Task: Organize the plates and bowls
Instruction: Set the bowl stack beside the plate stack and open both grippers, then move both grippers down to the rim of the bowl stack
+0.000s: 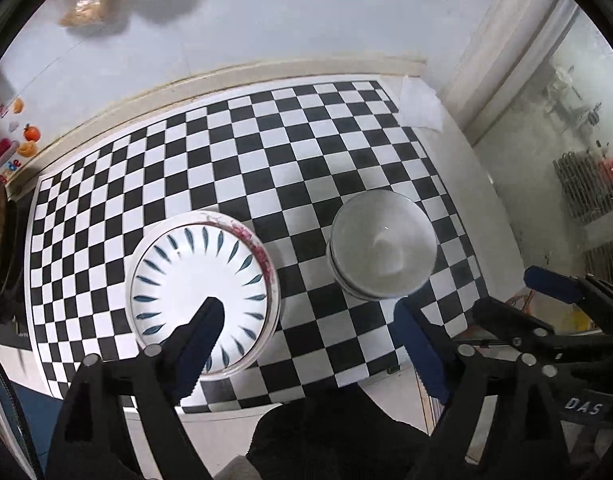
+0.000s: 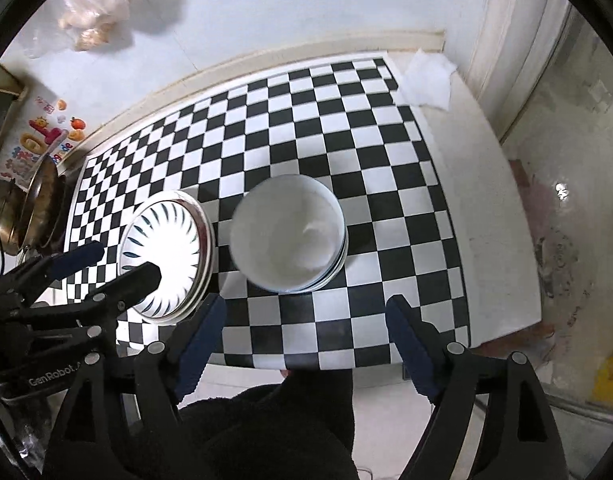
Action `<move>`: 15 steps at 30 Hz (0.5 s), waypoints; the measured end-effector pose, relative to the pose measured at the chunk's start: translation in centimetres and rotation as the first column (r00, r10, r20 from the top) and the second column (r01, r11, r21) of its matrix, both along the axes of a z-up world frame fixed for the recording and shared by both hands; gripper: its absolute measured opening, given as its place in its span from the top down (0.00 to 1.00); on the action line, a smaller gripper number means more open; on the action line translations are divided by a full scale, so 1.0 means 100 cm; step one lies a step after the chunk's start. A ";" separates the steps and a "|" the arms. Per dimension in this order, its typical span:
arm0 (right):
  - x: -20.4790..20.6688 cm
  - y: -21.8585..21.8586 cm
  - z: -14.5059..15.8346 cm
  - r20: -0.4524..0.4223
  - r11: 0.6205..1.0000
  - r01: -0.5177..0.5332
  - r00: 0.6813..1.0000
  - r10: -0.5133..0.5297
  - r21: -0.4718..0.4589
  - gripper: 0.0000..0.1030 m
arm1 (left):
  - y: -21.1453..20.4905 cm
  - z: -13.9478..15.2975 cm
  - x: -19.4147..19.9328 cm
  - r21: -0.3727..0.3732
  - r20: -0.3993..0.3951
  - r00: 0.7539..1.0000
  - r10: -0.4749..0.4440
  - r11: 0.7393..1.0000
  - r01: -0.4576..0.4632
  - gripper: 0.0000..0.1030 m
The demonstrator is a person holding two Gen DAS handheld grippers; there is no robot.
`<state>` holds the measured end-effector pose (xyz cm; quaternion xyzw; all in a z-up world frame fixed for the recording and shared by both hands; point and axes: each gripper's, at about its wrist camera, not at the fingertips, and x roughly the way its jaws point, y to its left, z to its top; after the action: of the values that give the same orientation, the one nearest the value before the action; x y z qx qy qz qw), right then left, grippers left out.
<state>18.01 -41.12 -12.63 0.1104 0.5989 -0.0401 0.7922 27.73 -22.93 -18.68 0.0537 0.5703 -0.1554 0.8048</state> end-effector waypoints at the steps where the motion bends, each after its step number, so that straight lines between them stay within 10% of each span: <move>1: -0.006 0.005 0.008 0.016 1.000 -0.004 1.000 0.004 -0.006 0.18 | 0.004 0.005 -0.006 -0.002 0.014 1.000 0.003 1.000 -0.003 0.15; 15: -0.062 0.038 0.075 0.141 0.997 -0.047 0.988 0.055 -0.063 0.15 | 0.029 0.060 -0.072 -0.002 0.152 0.988 0.027 1.000 -0.027 0.15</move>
<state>11.77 -37.31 -5.12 0.0742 0.5419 -0.0295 0.8367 20.55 -20.06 -12.66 0.0575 0.5081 -0.1398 0.8479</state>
